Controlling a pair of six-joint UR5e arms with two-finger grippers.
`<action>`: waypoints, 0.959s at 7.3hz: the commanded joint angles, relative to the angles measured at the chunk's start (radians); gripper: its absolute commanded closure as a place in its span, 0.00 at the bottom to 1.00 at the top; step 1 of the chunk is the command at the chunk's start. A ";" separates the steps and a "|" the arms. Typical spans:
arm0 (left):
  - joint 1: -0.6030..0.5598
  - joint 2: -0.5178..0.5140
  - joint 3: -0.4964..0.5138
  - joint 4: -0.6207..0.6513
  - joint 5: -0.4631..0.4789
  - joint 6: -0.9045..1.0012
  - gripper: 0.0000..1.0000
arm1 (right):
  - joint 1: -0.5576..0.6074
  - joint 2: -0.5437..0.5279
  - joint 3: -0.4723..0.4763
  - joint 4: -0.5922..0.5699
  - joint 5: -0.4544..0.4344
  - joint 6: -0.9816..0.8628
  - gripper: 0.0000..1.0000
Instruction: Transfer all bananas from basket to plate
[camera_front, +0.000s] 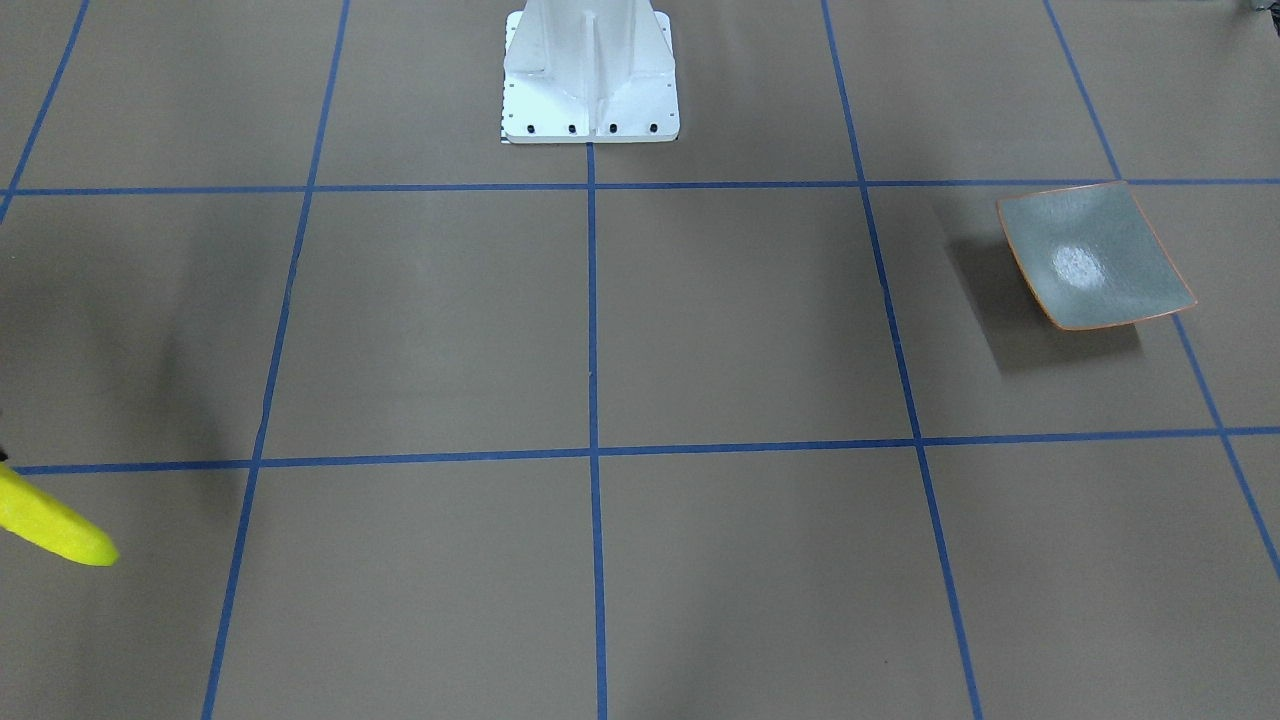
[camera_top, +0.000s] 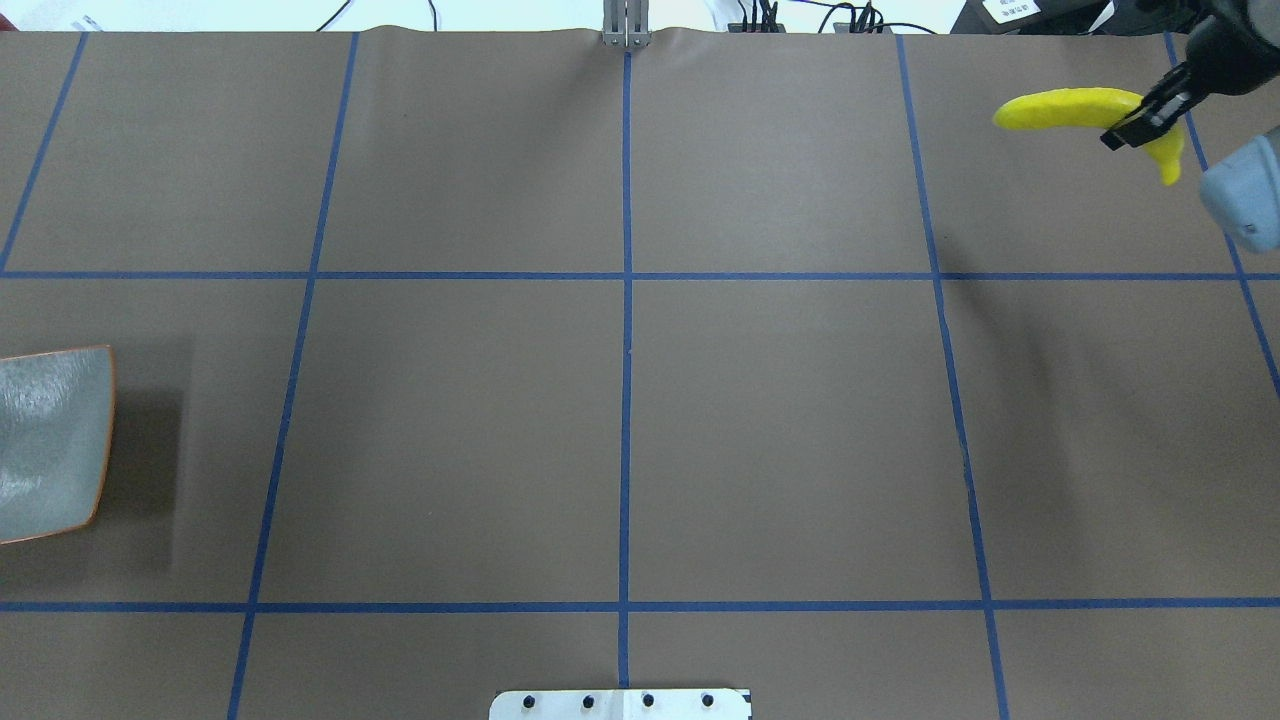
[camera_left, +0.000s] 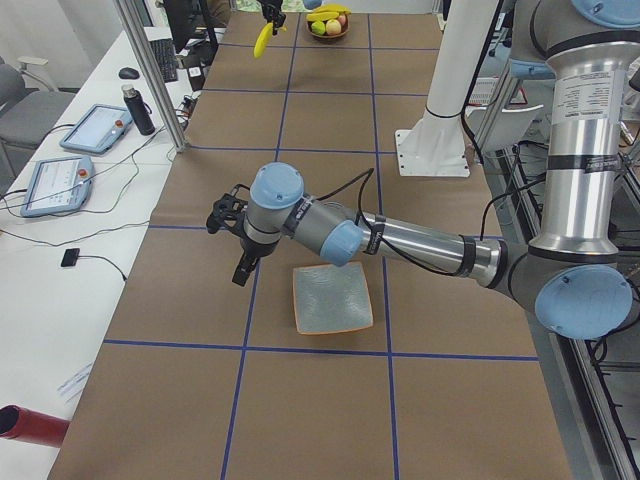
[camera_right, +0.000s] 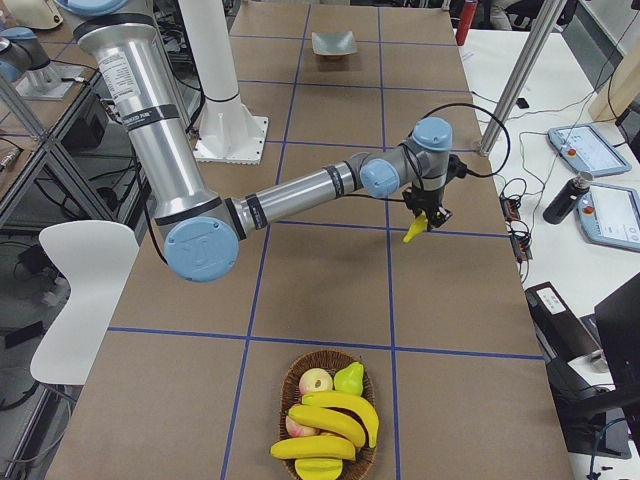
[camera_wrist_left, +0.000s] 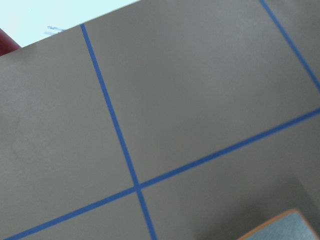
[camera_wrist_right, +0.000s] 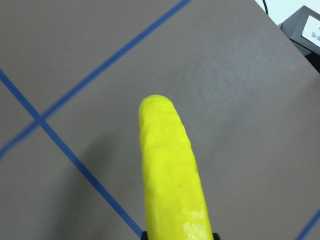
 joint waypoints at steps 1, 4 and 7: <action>0.182 -0.088 0.027 -0.125 -0.022 -0.235 0.00 | -0.142 0.118 0.053 0.001 -0.022 0.339 1.00; 0.298 -0.280 0.017 -0.228 -0.017 -0.950 0.00 | -0.340 0.180 0.172 0.090 -0.233 0.658 1.00; 0.477 -0.394 0.026 -0.295 0.156 -1.422 0.00 | -0.580 0.248 0.242 0.084 -0.622 0.684 1.00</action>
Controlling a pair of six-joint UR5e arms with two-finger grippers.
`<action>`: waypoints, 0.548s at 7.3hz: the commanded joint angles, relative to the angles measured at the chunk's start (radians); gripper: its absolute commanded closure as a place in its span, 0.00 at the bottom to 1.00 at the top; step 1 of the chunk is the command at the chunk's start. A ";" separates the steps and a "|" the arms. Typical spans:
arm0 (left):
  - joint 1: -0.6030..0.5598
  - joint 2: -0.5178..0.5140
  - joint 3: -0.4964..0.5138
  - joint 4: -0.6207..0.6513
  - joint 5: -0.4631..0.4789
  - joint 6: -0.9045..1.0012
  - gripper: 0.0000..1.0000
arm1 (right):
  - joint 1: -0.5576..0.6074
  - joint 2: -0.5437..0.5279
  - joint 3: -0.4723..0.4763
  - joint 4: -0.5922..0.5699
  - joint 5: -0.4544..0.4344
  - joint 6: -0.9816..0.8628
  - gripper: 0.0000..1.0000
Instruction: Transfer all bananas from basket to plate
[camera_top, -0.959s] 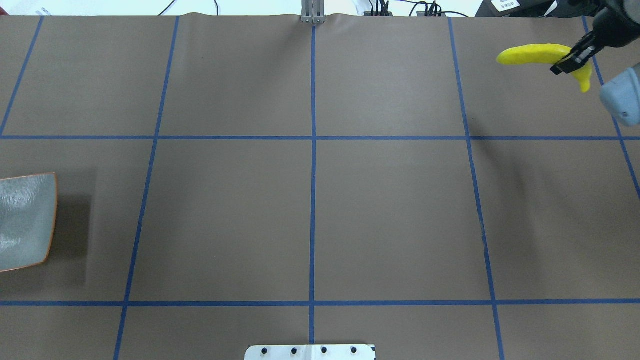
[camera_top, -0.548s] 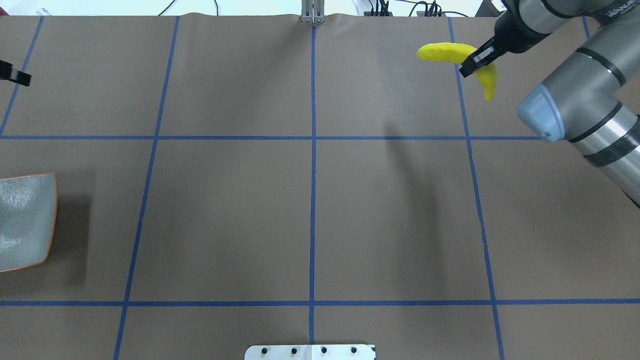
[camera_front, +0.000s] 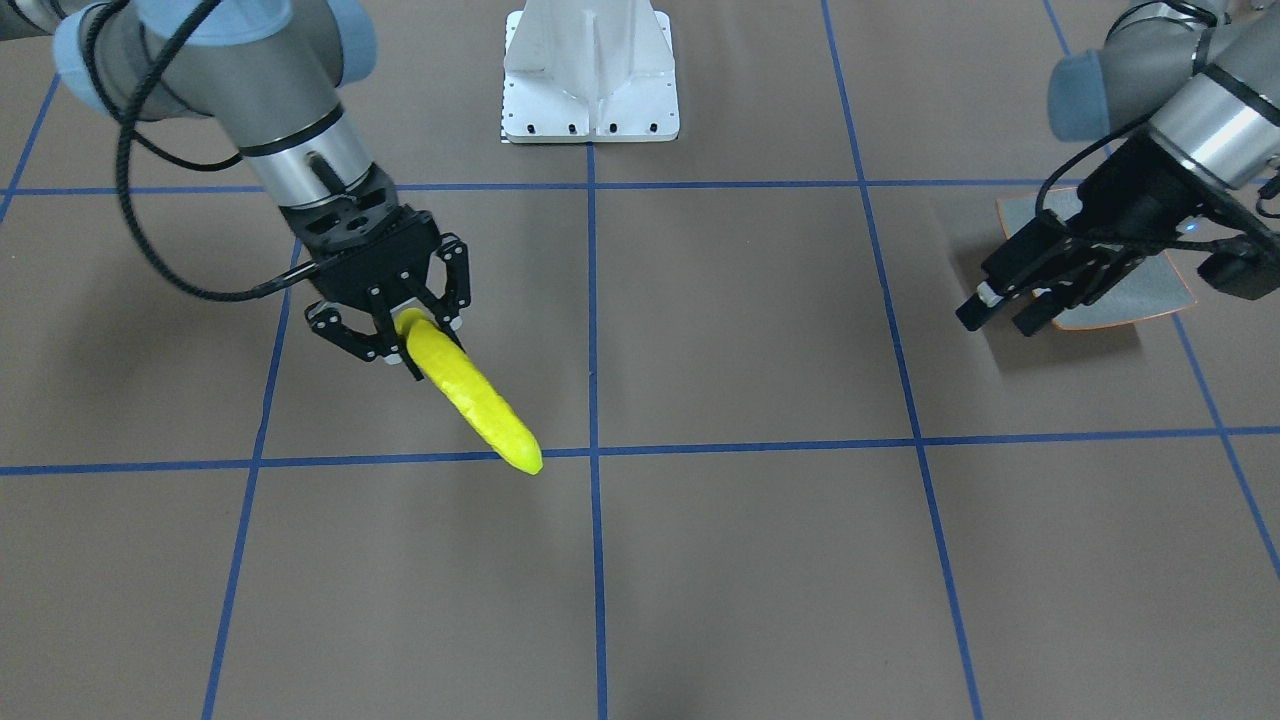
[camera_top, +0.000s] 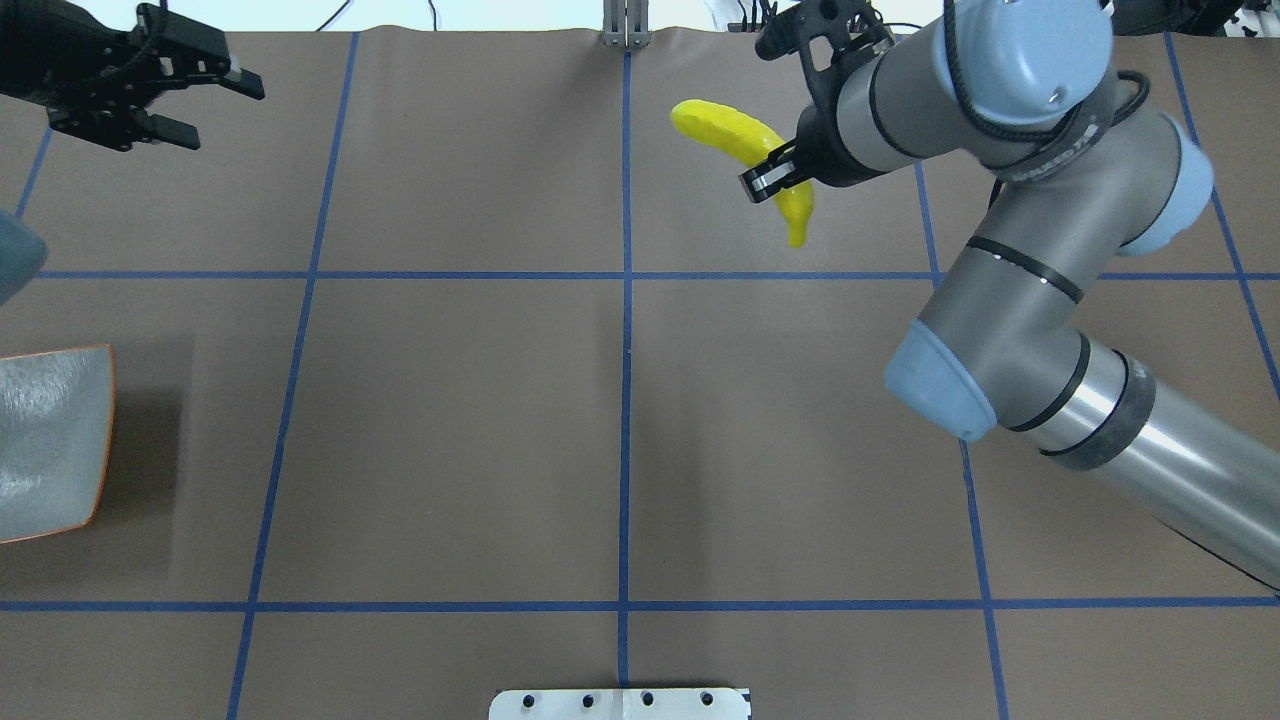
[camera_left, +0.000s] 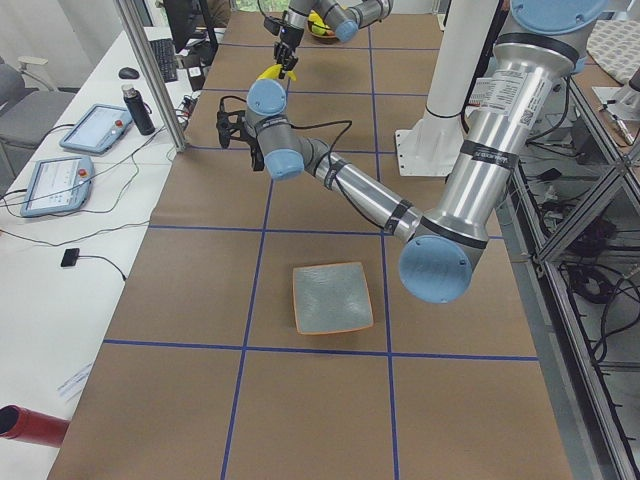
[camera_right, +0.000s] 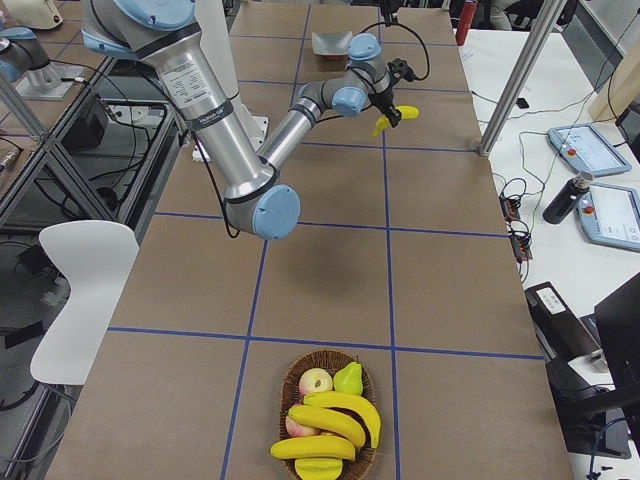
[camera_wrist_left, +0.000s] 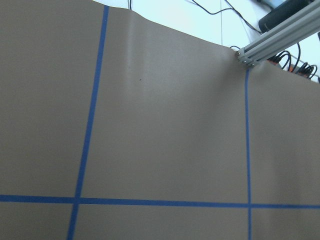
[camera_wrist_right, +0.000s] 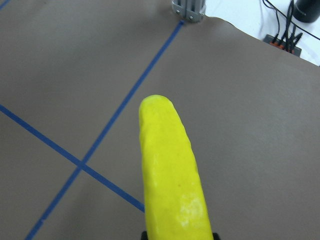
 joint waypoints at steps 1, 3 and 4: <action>0.123 -0.075 0.008 -0.016 0.059 -0.295 0.00 | -0.185 0.066 0.021 -0.008 -0.312 0.011 1.00; 0.164 -0.128 0.003 -0.016 0.067 -0.463 0.00 | -0.270 0.175 0.017 -0.137 -0.448 0.011 1.00; 0.195 -0.151 0.003 -0.016 0.105 -0.516 0.00 | -0.313 0.195 0.015 -0.179 -0.523 0.009 1.00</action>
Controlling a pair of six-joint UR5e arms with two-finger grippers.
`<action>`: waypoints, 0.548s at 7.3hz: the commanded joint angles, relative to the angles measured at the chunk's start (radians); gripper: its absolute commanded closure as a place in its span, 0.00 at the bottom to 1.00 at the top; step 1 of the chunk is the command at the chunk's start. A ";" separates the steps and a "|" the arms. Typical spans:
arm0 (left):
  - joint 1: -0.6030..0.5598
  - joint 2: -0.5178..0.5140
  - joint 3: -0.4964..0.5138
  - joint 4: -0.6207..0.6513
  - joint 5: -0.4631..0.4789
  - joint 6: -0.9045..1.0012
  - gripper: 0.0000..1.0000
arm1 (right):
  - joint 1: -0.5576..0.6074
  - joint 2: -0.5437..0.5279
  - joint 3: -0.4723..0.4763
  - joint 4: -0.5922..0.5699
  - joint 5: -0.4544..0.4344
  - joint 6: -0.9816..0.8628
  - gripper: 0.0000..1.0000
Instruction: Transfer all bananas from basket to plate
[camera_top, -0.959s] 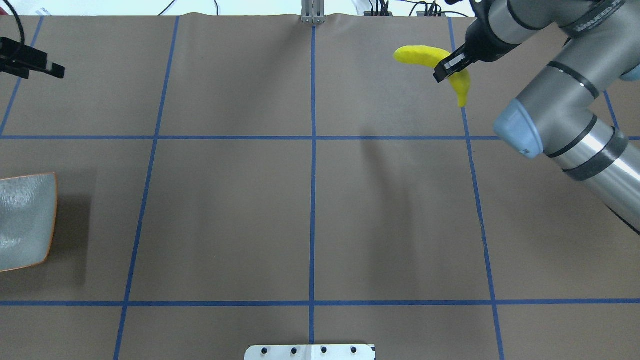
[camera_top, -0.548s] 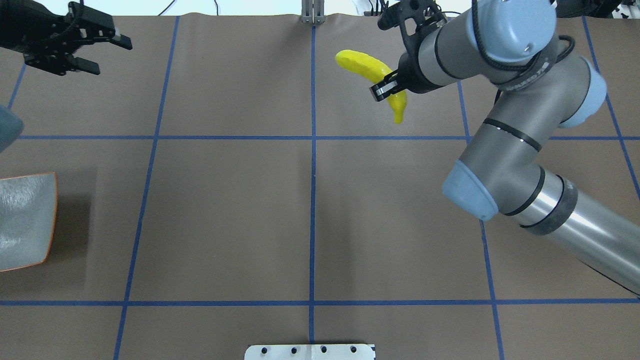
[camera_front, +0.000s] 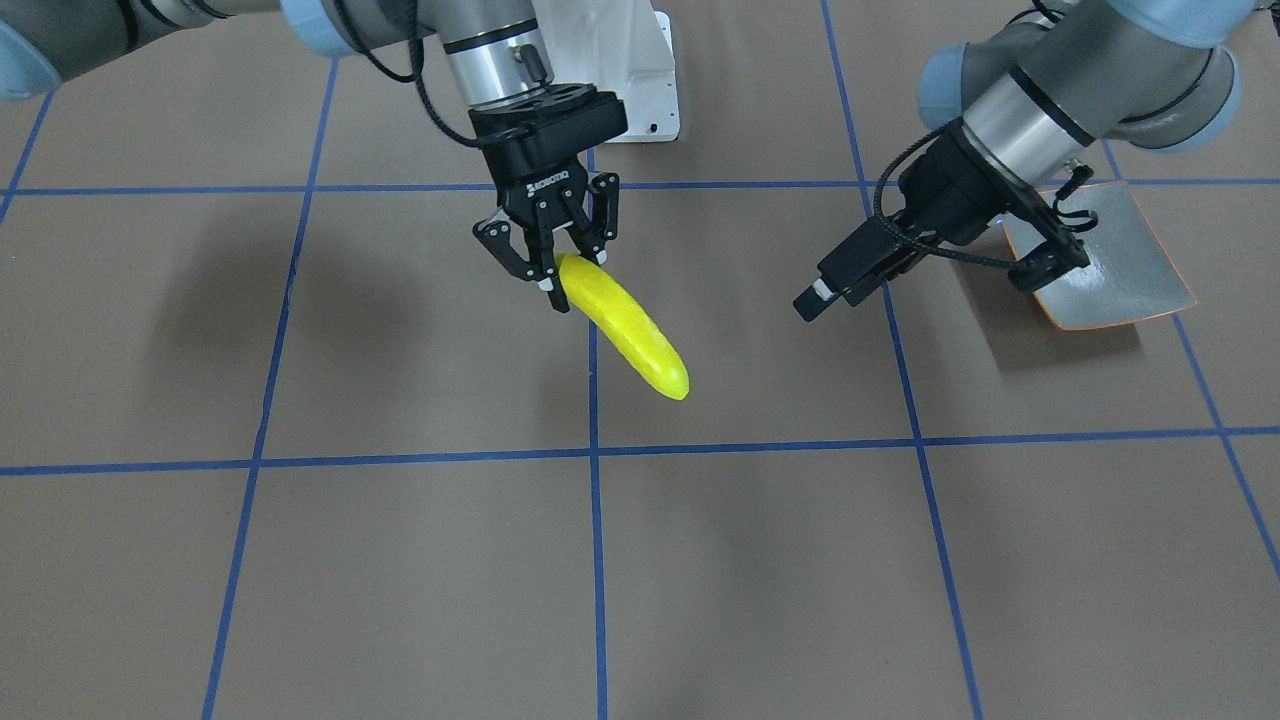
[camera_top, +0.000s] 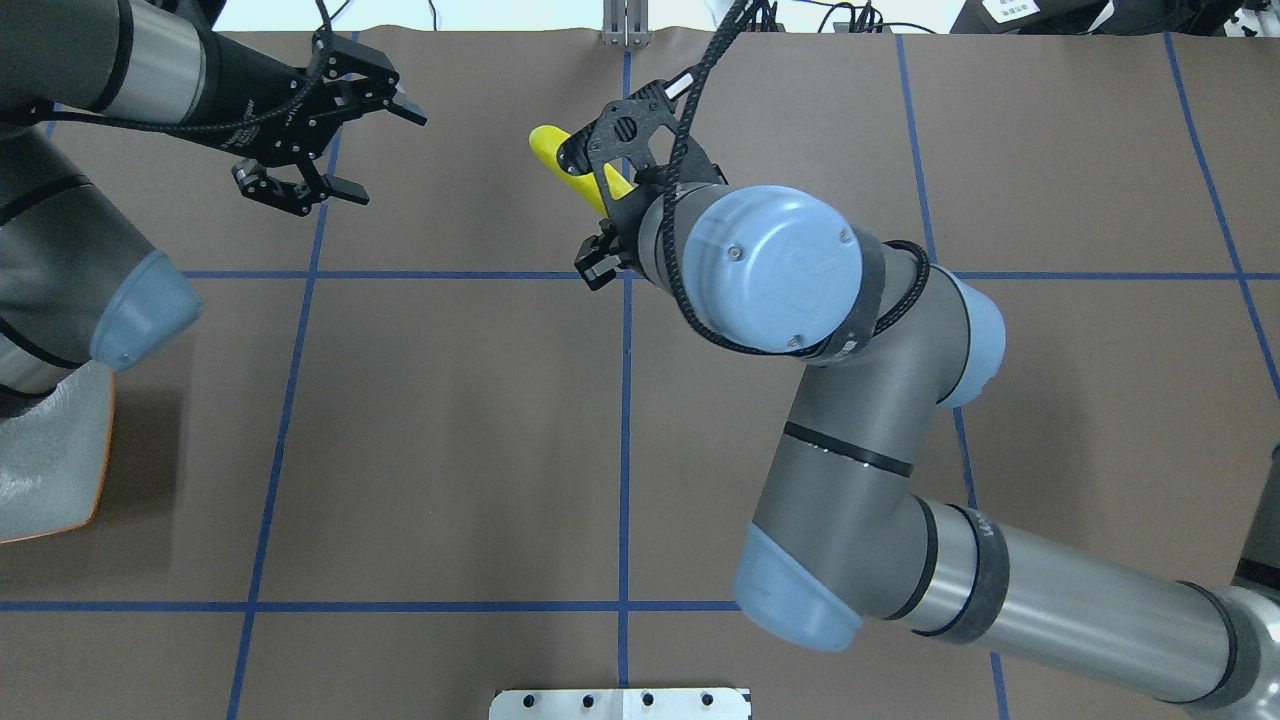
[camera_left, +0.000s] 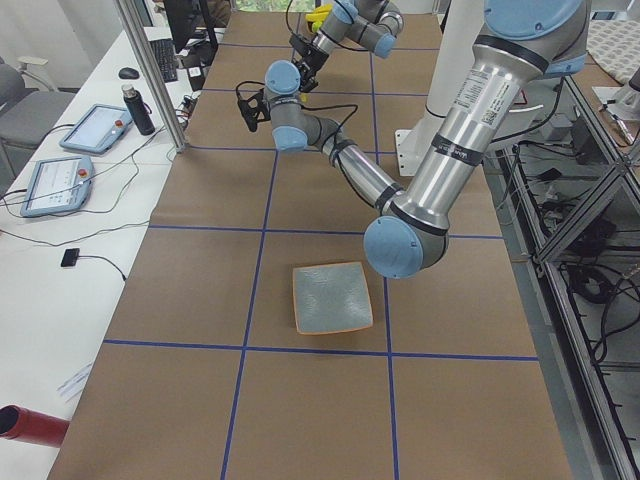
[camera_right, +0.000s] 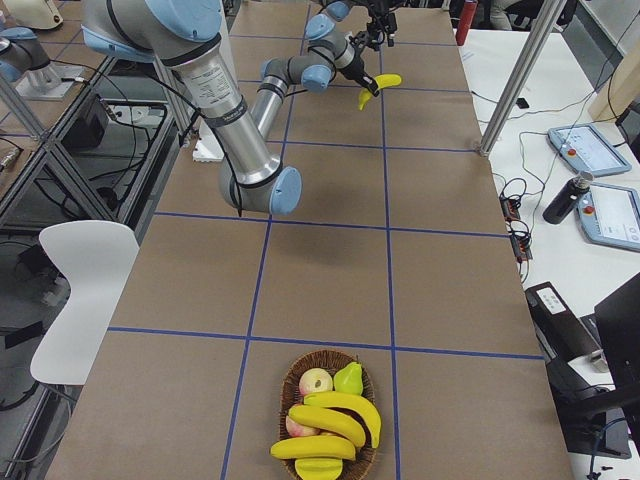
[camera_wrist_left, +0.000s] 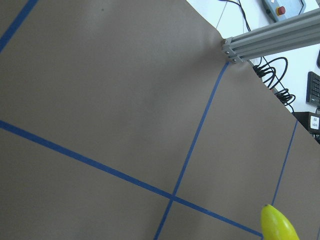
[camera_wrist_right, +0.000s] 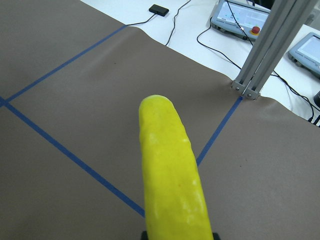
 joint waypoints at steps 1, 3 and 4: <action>0.053 -0.044 0.002 0.000 0.043 -0.097 0.00 | -0.097 0.044 -0.002 -0.067 -0.162 -0.001 1.00; 0.076 -0.046 0.001 -0.002 0.043 -0.108 0.00 | -0.125 0.044 -0.002 -0.064 -0.201 -0.001 1.00; 0.082 -0.046 -0.002 -0.002 0.043 -0.109 0.00 | -0.145 0.046 -0.001 -0.064 -0.235 -0.001 1.00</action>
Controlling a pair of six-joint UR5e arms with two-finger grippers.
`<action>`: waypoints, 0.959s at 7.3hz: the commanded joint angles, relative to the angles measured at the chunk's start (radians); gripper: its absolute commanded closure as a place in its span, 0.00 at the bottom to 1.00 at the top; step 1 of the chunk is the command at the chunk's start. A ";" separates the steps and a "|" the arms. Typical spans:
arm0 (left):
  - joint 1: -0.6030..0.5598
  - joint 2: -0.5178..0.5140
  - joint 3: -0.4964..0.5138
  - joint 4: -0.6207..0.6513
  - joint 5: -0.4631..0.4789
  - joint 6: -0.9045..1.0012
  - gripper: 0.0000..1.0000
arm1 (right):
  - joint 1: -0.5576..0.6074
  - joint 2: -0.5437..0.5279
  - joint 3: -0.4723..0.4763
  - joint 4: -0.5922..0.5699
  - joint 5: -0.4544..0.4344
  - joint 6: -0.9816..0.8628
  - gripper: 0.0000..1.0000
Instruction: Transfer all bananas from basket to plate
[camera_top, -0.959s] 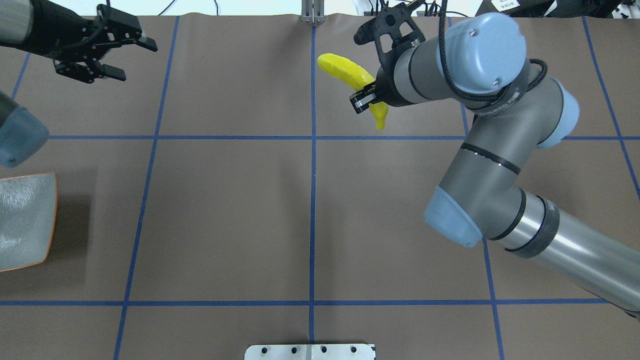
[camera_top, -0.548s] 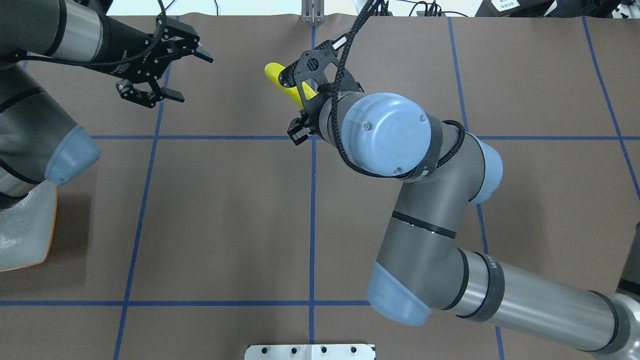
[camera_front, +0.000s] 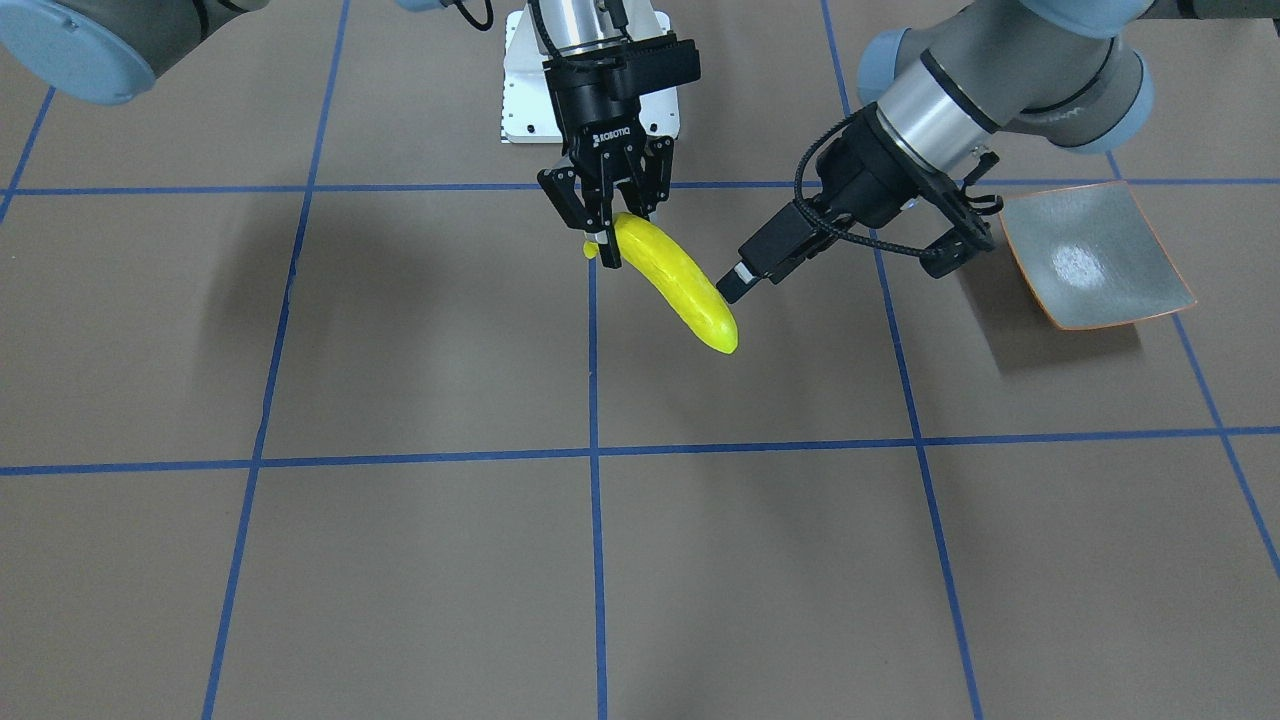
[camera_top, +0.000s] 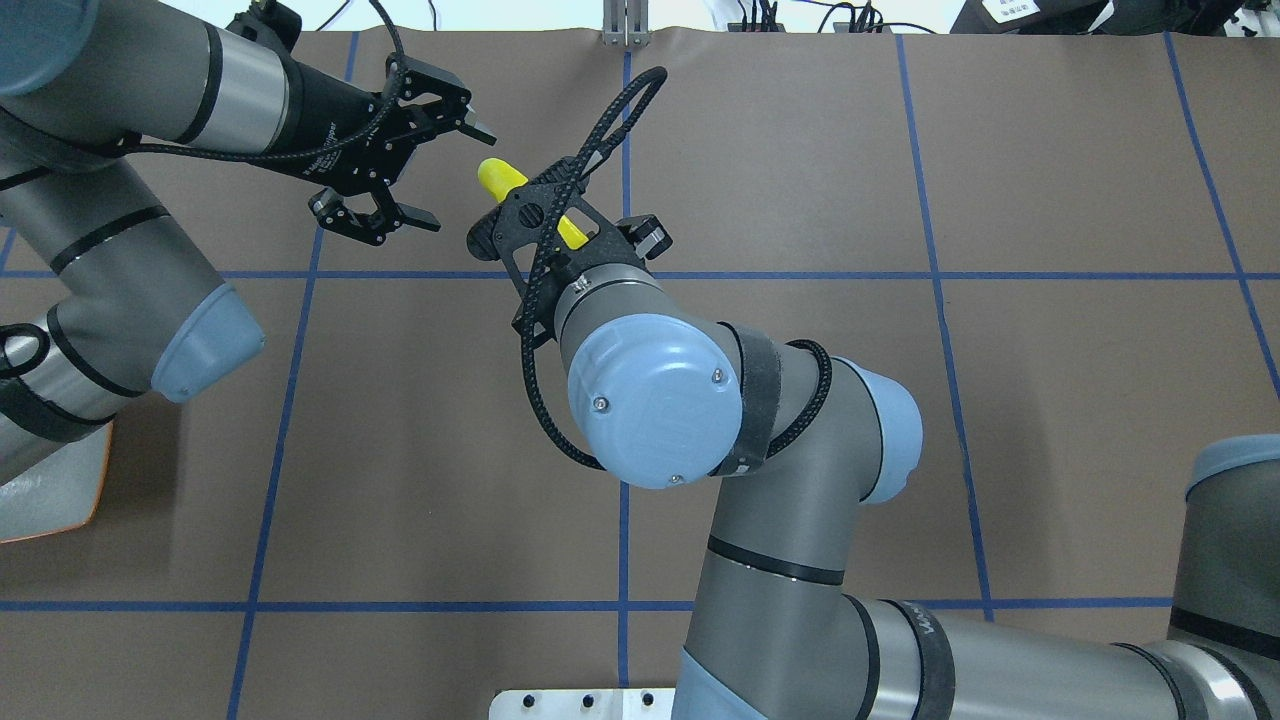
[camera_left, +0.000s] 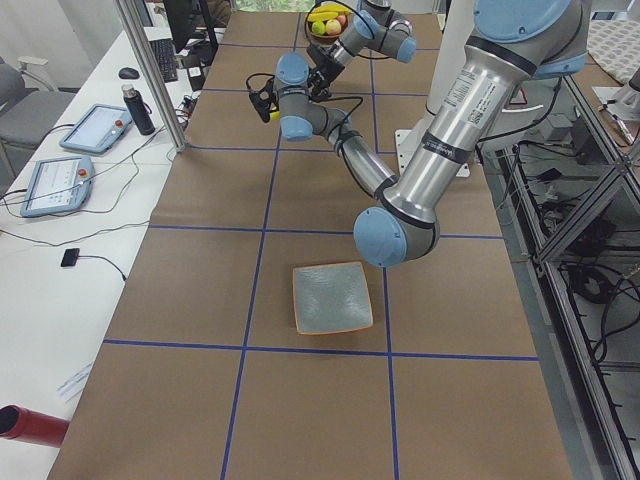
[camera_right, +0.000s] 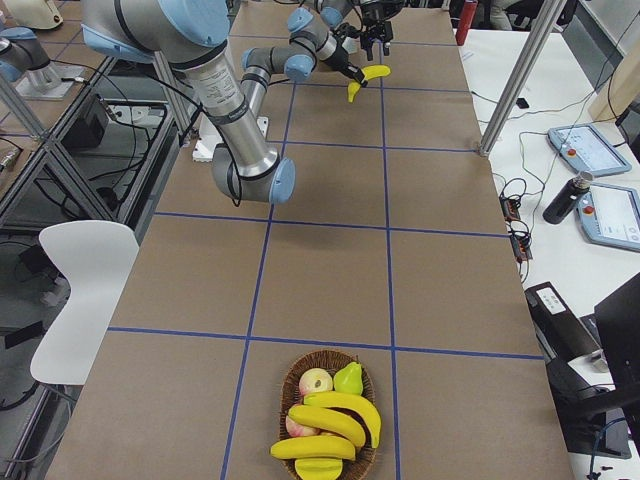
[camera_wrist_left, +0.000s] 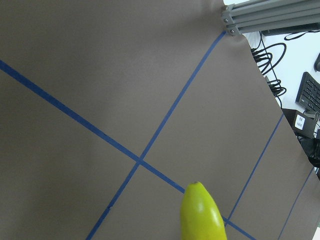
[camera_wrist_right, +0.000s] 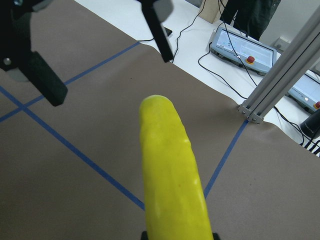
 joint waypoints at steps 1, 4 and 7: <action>0.023 -0.001 -0.003 0.000 0.001 -0.008 0.00 | -0.030 0.003 0.001 0.003 -0.039 0.000 1.00; 0.050 0.000 -0.006 0.000 0.001 -0.003 0.01 | -0.032 0.006 0.003 0.010 -0.039 -0.002 1.00; 0.059 0.000 -0.006 0.000 0.001 0.004 0.52 | -0.032 0.006 0.004 0.024 -0.039 -0.006 1.00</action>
